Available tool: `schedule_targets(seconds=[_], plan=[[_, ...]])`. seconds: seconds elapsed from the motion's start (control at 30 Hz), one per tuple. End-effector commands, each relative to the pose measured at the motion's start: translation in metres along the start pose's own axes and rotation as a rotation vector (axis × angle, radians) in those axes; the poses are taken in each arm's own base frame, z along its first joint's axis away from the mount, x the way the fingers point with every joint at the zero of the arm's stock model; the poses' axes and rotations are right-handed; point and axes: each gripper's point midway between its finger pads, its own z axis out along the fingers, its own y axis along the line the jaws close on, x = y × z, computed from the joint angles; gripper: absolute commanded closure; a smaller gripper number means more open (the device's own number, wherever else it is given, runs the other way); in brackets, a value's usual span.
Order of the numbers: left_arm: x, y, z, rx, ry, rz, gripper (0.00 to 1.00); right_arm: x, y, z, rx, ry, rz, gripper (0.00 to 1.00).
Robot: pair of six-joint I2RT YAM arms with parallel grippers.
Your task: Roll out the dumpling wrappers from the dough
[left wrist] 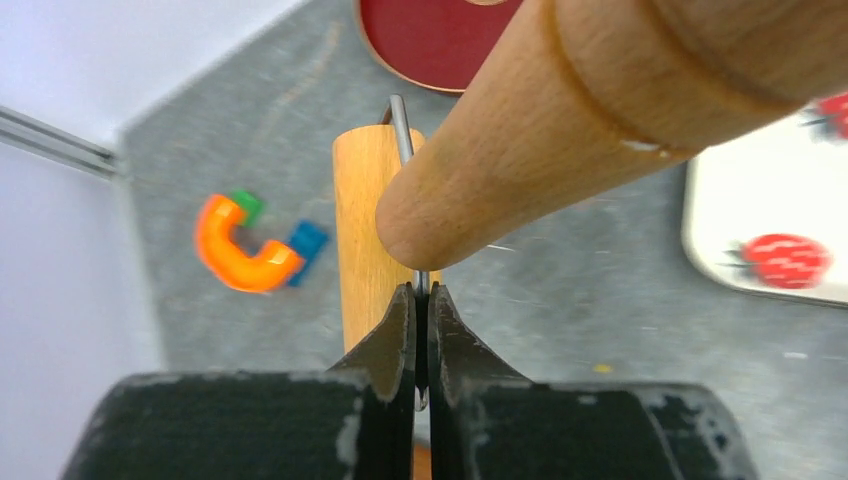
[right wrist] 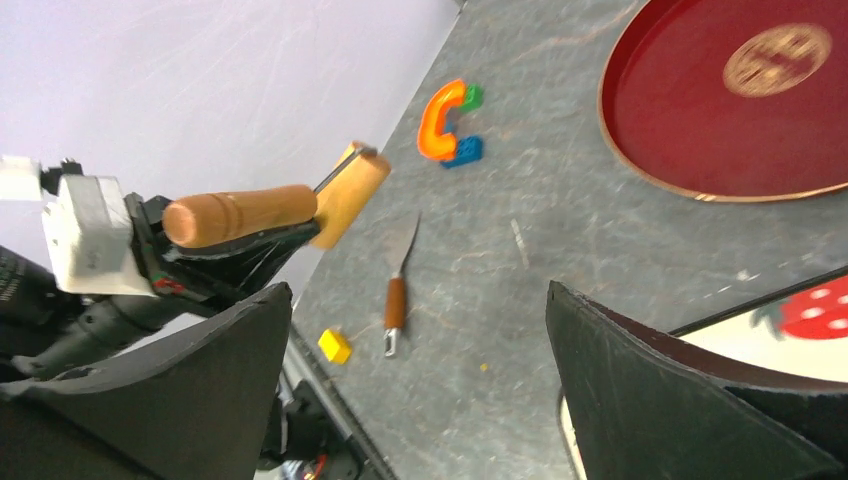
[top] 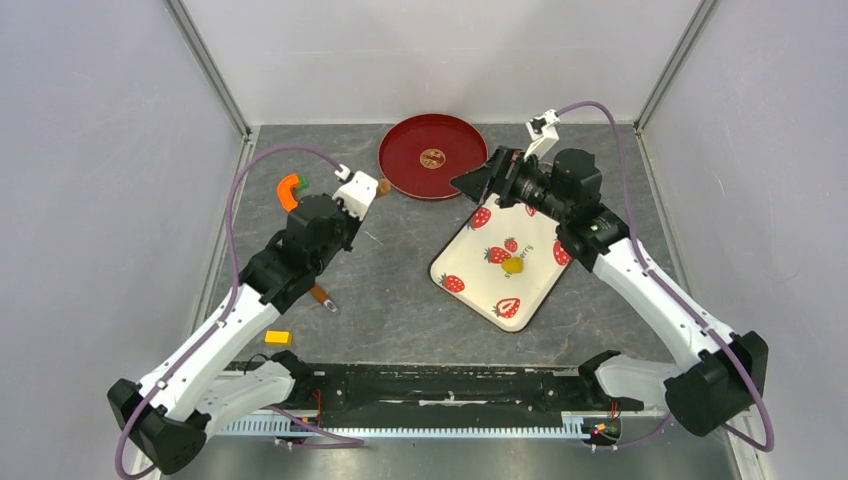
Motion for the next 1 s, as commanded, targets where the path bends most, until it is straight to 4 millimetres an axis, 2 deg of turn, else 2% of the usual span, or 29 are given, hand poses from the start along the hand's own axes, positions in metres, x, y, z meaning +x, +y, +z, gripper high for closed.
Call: schedule_targets(seconds=[0.0, 0.17, 0.43, 0.73, 0.97], plan=[[-0.038, 0.052, -0.012, -0.249, -0.192, 0.273, 0.98, 0.01, 0.021, 0.01, -0.119, 0.081, 0.127, 0.02], [-0.044, 0.066, -0.013, -0.322, -0.168, 0.333, 0.98, 0.016, 0.035, 0.018, -0.211, 0.118, 0.279, 0.02], [-0.047, 0.061, -0.005, -0.317, -0.18, 0.499, 0.98, 0.016, 0.064, 0.039, -0.341, 0.15, 0.414, 0.01], [-0.073, 0.061, -0.016, -0.456, -0.264, 0.746, 0.98, 0.006, 0.106, 0.056, -0.511, 0.17, 0.494, 0.06], [-0.091, 0.072, -0.029, -0.589, -0.216, 0.9, 0.98, 0.015, 0.115, 0.063, -0.528, 0.207, 0.501, 0.07]])
